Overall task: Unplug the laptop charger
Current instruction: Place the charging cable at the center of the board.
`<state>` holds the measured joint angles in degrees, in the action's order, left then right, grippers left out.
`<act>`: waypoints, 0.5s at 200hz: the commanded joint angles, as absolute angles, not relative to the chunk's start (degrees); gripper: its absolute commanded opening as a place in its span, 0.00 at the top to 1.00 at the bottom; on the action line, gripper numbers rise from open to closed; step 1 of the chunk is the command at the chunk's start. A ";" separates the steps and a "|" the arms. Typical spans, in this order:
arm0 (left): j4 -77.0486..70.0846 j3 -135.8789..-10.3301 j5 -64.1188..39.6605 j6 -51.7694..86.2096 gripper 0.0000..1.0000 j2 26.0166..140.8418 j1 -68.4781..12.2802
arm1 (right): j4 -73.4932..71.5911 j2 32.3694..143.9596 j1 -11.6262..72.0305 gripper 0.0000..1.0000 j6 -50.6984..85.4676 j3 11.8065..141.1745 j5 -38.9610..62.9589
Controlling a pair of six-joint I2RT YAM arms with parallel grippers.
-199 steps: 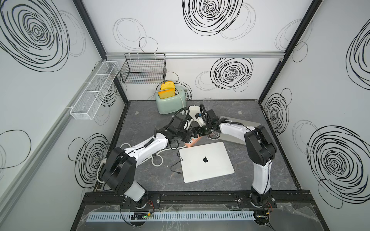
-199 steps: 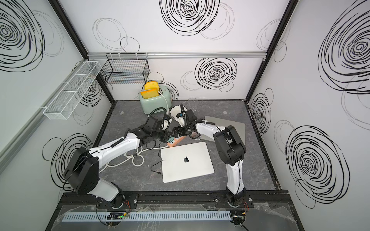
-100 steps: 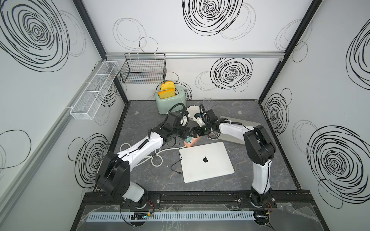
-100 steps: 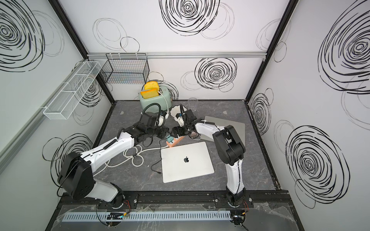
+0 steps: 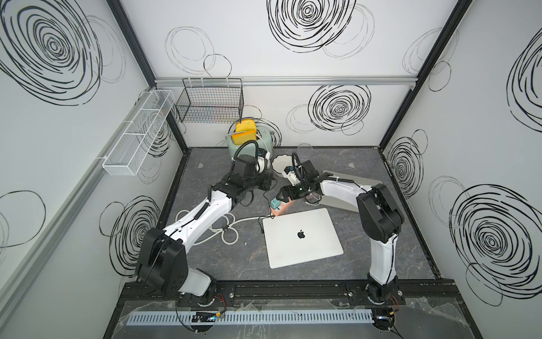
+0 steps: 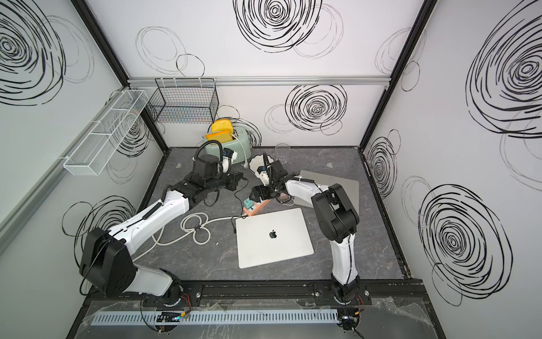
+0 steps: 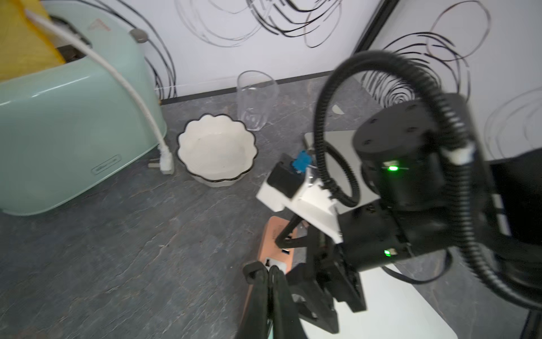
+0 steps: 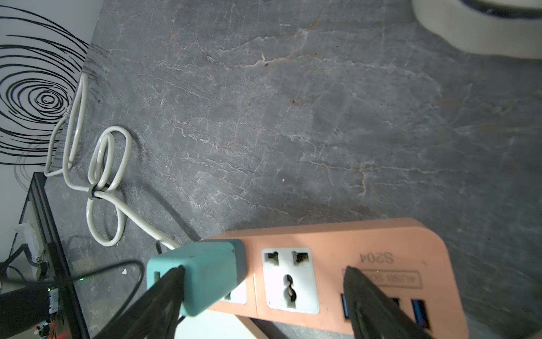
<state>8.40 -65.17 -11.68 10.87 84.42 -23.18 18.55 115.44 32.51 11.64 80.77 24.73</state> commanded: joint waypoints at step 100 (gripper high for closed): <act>10.99 -66.76 -18.22 20.97 0.91 101.18 -13.70 | 32.78 115.78 36.19 0.09 8.94 89.95 25.32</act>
